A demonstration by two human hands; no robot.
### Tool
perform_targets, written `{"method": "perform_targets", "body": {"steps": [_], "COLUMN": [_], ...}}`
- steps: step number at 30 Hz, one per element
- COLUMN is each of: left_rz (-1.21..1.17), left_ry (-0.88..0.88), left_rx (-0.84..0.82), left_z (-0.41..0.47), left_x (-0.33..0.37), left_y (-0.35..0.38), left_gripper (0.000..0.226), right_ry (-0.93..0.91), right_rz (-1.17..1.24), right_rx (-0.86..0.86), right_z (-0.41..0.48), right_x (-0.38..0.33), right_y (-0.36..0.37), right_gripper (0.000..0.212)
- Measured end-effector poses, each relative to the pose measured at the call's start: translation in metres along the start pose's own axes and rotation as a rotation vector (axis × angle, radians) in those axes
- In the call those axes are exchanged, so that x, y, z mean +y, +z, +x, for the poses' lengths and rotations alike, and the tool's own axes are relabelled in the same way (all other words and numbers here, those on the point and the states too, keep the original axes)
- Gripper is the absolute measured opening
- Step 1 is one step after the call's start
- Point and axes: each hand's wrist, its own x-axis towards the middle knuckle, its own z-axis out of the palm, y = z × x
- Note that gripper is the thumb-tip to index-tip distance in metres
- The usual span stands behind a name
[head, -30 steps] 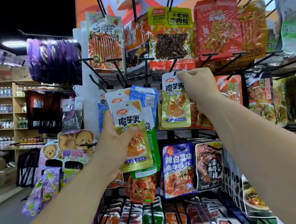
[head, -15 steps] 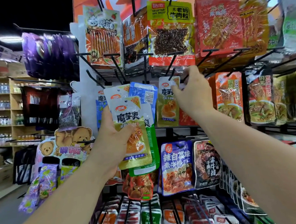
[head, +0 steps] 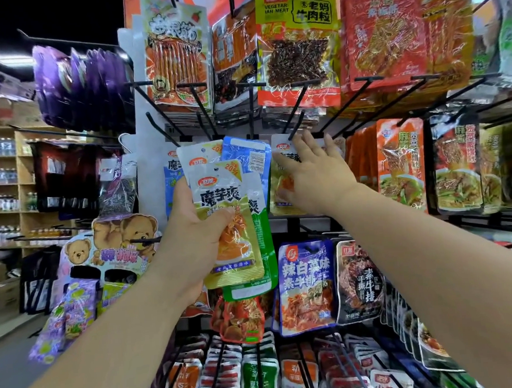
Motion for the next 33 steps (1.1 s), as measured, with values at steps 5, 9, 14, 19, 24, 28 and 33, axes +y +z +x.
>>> {"method": "perform_targets", "body": {"steps": [5,9,14,19,24,28,33], "left_rz": [-0.002,-0.007,-0.043,-0.172,-0.235,-0.2,-0.205], "left_ry": [0.003,0.004,0.02,0.071,0.083,0.065,0.047], "left_rx": [-0.013,-0.008,0.001,0.084,0.174,0.212,0.222], "left_z": [0.0,0.0,-0.005,-0.024,-0.046,-0.057,-0.063], "left_x": [0.002,0.004,0.009,0.019,0.026,0.028,0.032], "left_y": [0.001,0.002,0.003,0.001,0.0,0.003,0.003], "left_gripper": [0.048,0.053,0.047,0.043,0.048,0.056,0.062], "right_ry": [0.013,0.006,0.103,0.204,0.19,0.257,0.299], "right_rz": [-0.064,-0.103,0.379,1.188,1.342,1.537,1.585], "right_rx": [-0.068,-0.104,0.197,0.415,0.393,0.371,0.346], "right_z": [0.013,0.016,-0.003,-0.076,-0.119,-0.125,-0.136], "right_x": [-0.001,-0.003,-0.009,-0.046,-0.093,-0.11,-0.117], "right_y": [0.013,0.013,-0.014,-0.067,-0.07,-0.059,-0.045], "right_gripper": [0.079,0.077,0.035,0.024,0.023,0.019,0.035]}}
